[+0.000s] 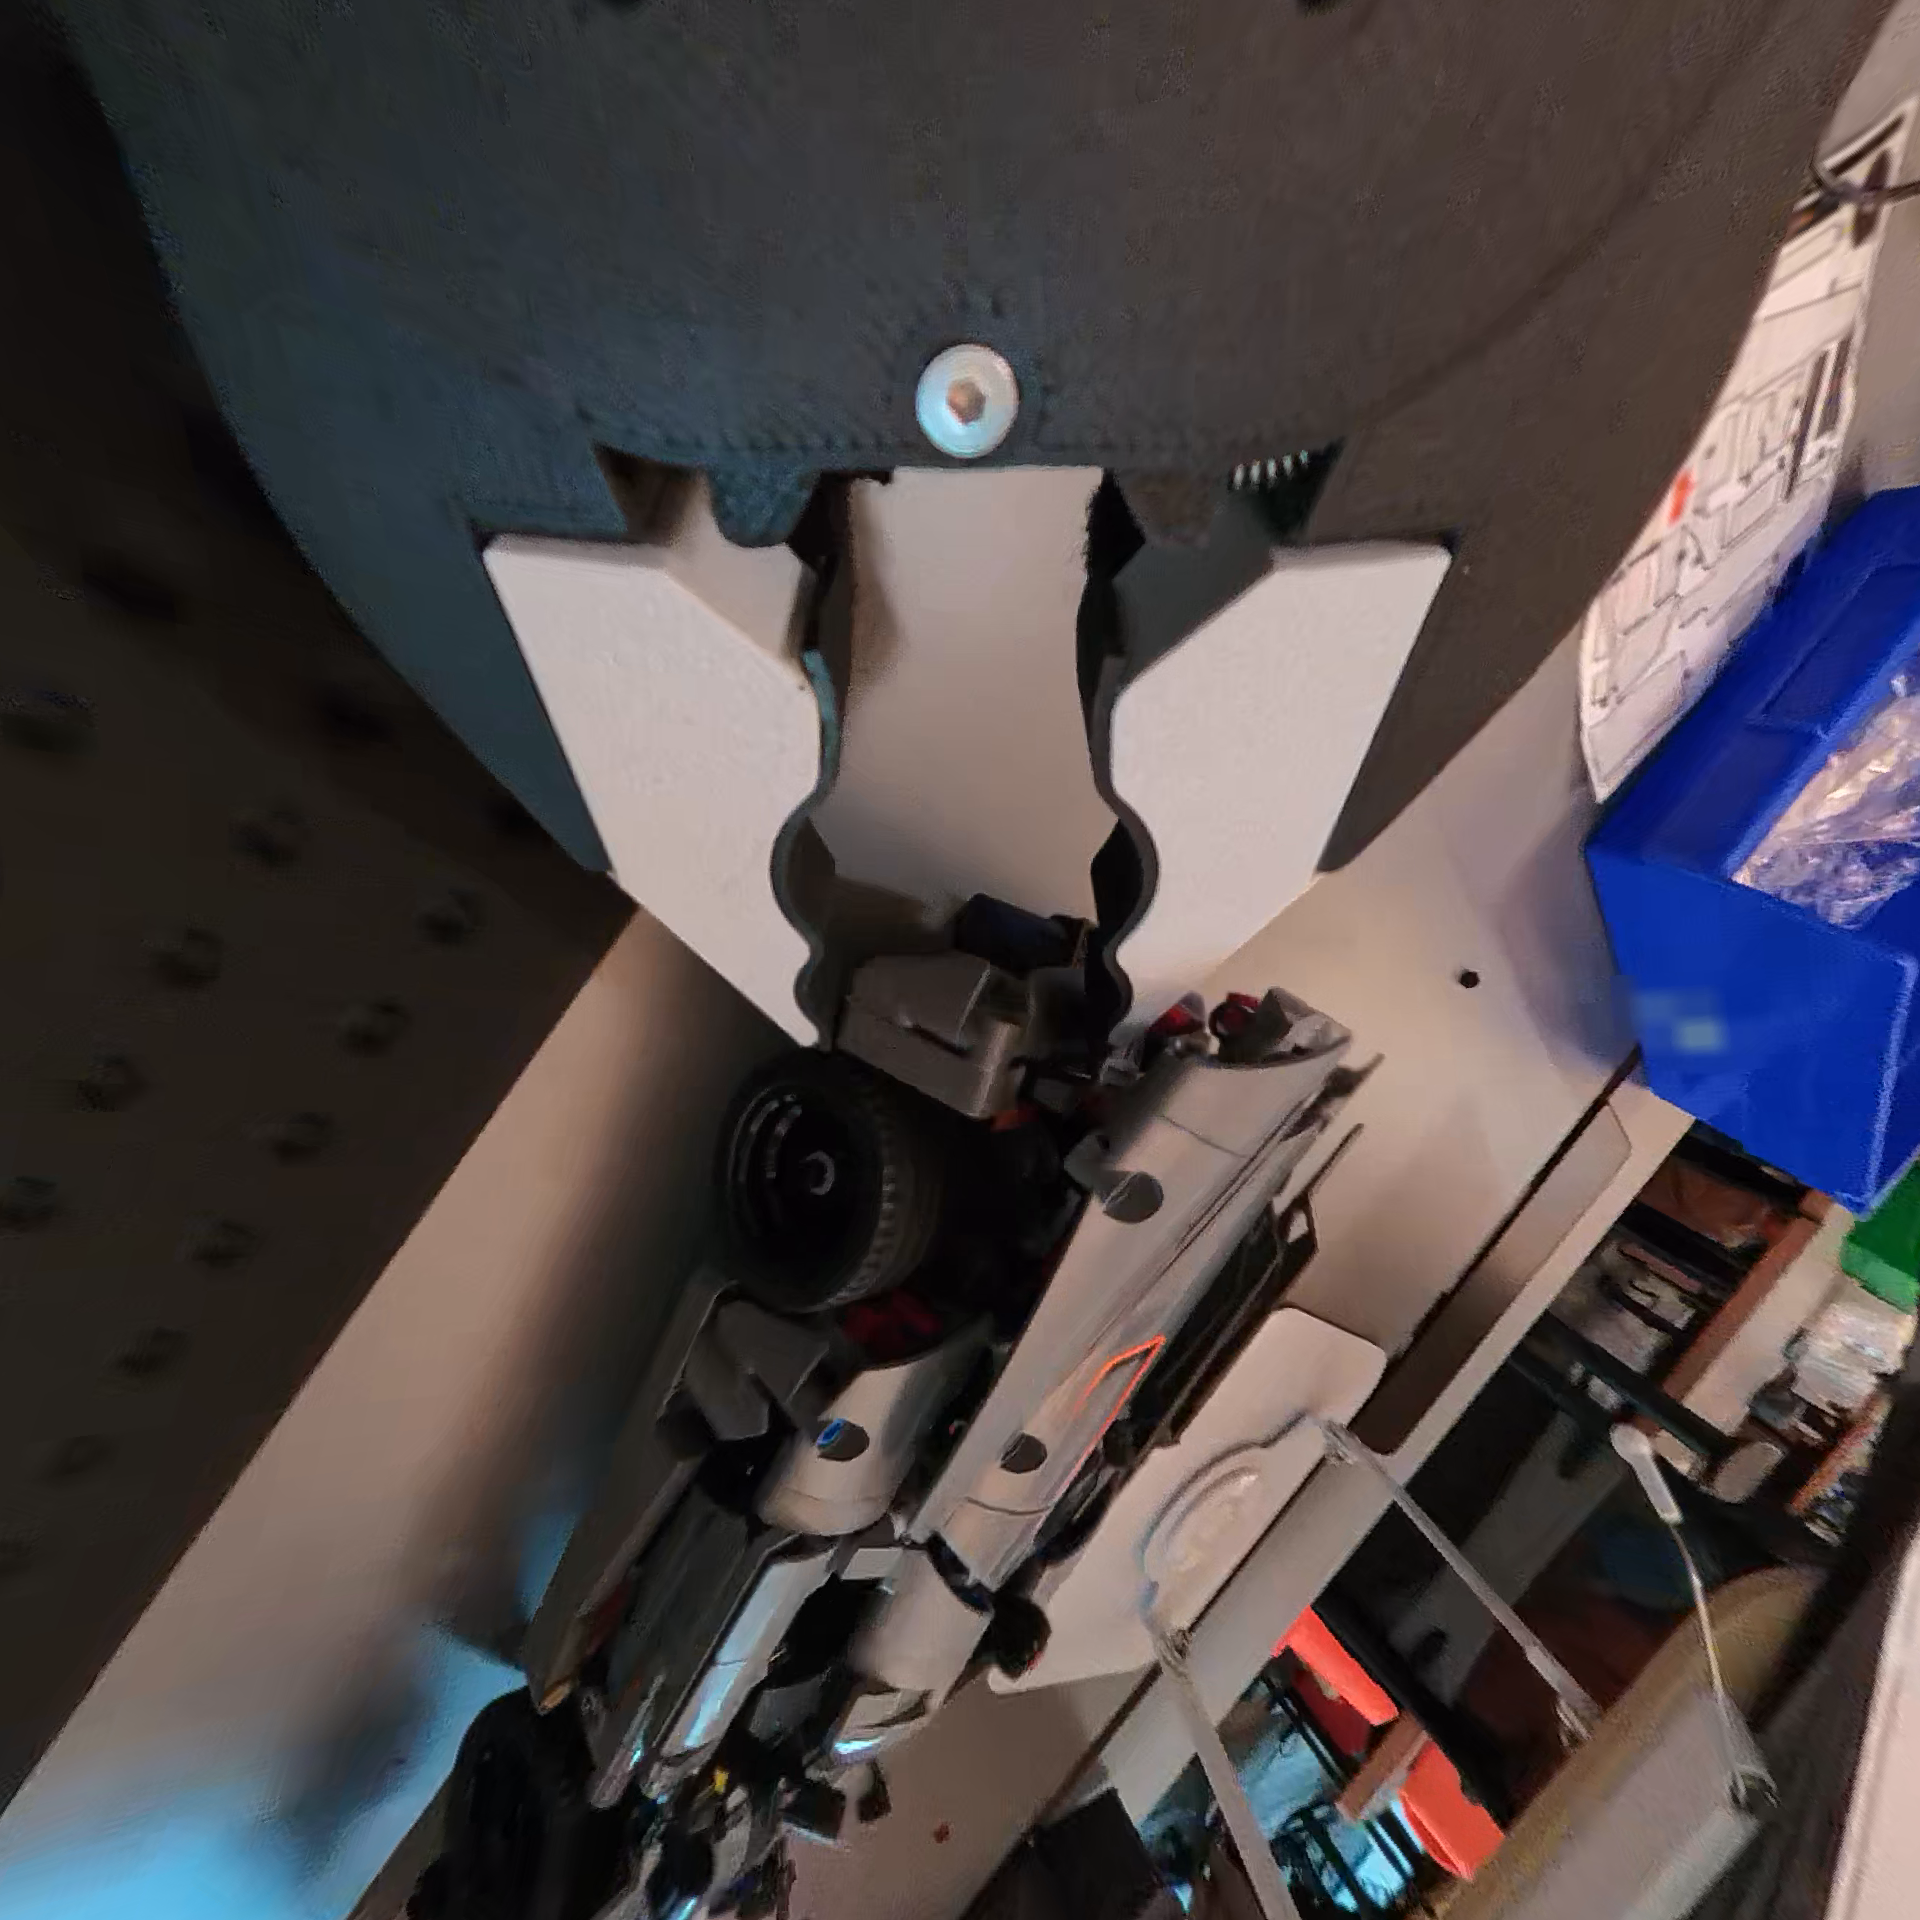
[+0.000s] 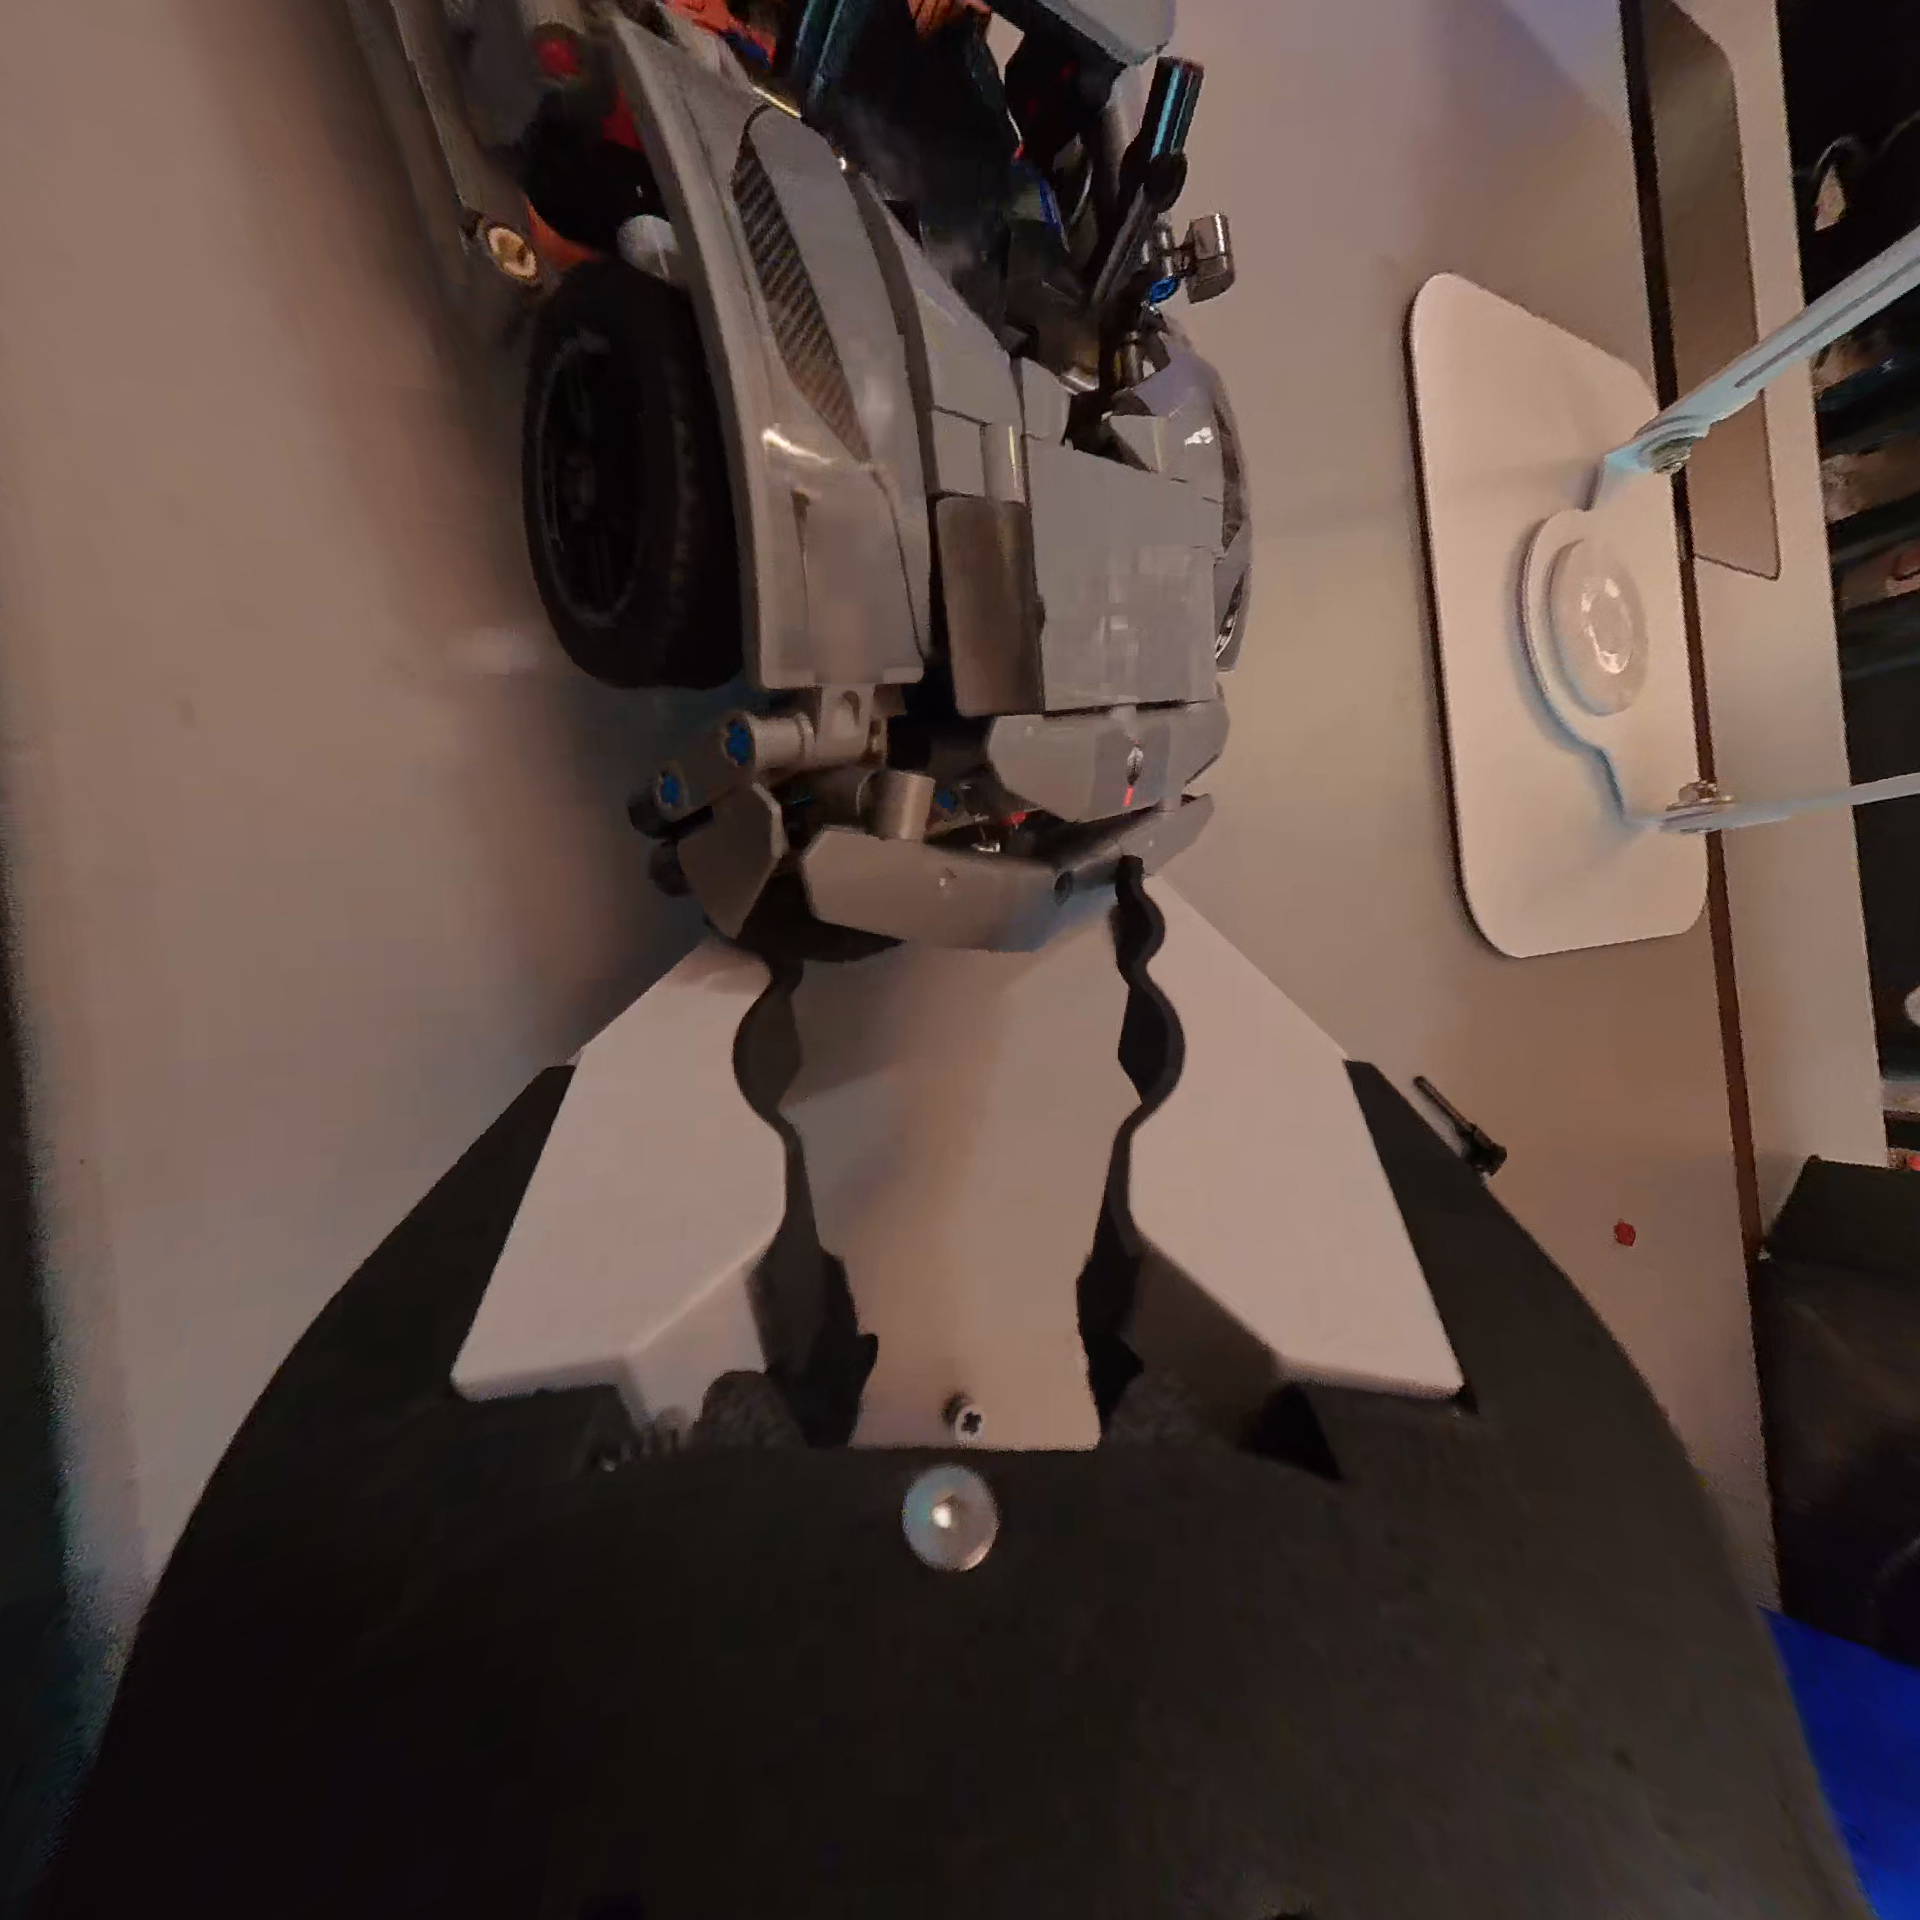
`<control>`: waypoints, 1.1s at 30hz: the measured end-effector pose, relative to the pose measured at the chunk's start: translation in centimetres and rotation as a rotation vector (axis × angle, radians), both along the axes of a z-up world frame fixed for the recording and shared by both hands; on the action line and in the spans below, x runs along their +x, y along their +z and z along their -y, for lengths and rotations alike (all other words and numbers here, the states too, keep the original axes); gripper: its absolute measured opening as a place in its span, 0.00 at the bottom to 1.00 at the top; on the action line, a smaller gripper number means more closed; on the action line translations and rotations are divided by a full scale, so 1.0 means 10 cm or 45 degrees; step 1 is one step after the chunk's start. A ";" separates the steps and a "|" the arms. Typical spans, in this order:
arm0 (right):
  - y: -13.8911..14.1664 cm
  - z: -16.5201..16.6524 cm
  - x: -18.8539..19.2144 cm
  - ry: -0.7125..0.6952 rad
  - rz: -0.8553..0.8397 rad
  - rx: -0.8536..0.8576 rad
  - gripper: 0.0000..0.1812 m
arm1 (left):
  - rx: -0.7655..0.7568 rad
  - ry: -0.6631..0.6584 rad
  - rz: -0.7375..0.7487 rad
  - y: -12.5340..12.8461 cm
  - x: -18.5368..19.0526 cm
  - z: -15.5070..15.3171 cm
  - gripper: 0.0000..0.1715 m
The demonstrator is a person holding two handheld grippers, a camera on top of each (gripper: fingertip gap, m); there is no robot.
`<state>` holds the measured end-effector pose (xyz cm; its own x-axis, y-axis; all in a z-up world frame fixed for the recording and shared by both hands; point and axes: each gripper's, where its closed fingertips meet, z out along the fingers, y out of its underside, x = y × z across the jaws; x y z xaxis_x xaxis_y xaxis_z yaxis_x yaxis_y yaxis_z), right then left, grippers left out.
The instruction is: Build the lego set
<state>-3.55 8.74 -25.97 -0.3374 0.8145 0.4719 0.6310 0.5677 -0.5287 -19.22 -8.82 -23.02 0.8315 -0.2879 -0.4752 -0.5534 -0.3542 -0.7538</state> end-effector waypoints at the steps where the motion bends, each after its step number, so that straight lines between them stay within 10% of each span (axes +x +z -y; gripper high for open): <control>1: 0.00 0.02 -0.01 0.001 -0.010 0.010 0.33 | -0.013 -0.001 -0.001 -0.04 0.00 0.03 0.26; 24: -0.11 -0.54 -0.78 -0.104 0.124 0.189 0.06 | -0.117 0.267 -0.145 -0.20 -0.35 -0.04 0.26; 33: -0.06 -0.67 -0.79 -0.198 0.100 0.209 0.15 | -0.165 0.301 -0.178 -0.24 -0.63 -0.30 0.25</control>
